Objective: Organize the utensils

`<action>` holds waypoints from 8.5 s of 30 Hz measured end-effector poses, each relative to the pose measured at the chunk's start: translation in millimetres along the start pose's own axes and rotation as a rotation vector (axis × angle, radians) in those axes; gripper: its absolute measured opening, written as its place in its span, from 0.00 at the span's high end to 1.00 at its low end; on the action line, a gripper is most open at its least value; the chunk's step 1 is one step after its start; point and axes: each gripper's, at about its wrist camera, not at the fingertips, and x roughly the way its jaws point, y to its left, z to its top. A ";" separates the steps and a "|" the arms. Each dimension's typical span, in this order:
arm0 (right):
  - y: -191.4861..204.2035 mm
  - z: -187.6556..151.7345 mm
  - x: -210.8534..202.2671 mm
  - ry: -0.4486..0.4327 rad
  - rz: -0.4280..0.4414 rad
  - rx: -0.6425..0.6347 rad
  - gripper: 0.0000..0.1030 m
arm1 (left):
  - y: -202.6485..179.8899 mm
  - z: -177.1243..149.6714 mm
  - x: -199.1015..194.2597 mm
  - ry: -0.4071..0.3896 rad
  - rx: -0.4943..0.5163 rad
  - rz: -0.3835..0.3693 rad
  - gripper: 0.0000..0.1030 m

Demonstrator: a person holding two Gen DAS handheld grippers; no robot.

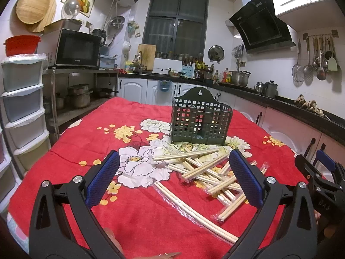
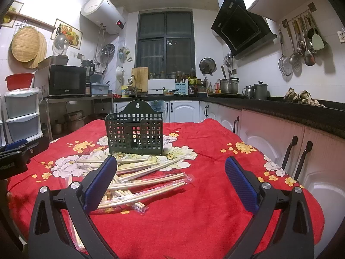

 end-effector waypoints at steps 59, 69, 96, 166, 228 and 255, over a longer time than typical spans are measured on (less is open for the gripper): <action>-40.1 23.5 252.6 0.727 0.111 0.176 0.50 | 73.0 -7.4 179.1 0.651 -0.488 -0.251 0.34; -53.6 8.9 286.2 0.813 0.114 0.260 0.54 | 80.5 -7.5 191.4 0.648 -0.553 -0.297 0.63; -90.1 19.8 310.4 0.784 0.177 0.467 0.92 | 60.3 54.7 171.2 0.457 -0.390 -0.461 0.96; -13.7 176.7 281.5 0.199 0.267 0.117 0.86 | -12.1 194.3 251.0 0.179 0.078 -0.287 0.65; -9.0 107.8 205.3 0.336 0.265 0.043 0.39 | 31.4 105.1 165.1 0.312 -0.052 -0.162 0.10; -27.7 42.9 188.8 0.527 0.256 0.062 0.39 | 54.6 41.4 172.9 0.512 -0.141 -0.239 0.22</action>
